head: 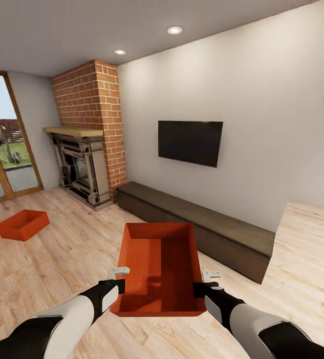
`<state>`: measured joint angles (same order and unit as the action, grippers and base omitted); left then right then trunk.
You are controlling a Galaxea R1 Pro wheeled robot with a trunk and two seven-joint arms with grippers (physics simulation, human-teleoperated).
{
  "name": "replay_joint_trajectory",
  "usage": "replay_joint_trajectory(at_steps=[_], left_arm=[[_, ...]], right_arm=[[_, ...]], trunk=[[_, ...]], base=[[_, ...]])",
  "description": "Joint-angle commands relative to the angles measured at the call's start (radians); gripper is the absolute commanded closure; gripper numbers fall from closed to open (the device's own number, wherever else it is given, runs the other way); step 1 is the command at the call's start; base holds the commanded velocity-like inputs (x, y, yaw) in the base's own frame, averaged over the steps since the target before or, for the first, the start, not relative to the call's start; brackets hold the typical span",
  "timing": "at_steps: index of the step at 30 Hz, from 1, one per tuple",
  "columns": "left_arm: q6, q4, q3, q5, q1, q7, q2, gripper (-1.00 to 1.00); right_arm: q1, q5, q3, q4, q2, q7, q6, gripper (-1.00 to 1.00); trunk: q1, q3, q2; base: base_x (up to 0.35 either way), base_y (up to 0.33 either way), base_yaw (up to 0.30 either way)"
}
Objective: Move the two storage containers from the living room to the garage. In the garage, place one container on the floor and stack the other container on top of it (either order is fine).
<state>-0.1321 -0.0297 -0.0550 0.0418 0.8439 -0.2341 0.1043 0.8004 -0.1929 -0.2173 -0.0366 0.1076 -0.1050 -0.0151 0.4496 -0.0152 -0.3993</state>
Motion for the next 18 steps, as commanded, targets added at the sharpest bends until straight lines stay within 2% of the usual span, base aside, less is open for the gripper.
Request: replay_joint_trajectory(at_steps=[1,18], left_arm=[[-0.006,0.001,-0.012,0.005,0.000,-0.064,-0.012,1.00],[-0.006,0.001,-0.012,0.005,0.000,-0.064,-0.012,1.00]], right_arm=[[0.000,-0.002,-0.014,-0.003,-0.008,-0.005,0.000,1.00],[0.000,-0.002,-0.014,-0.003,-0.006,-0.005,0.000,1.00]], trunk=[[0.000,-0.001,-0.001],[0.000,-0.028,-0.001]], base=[[0.000,0.000,0.000],[0.000,0.000,0.000]])
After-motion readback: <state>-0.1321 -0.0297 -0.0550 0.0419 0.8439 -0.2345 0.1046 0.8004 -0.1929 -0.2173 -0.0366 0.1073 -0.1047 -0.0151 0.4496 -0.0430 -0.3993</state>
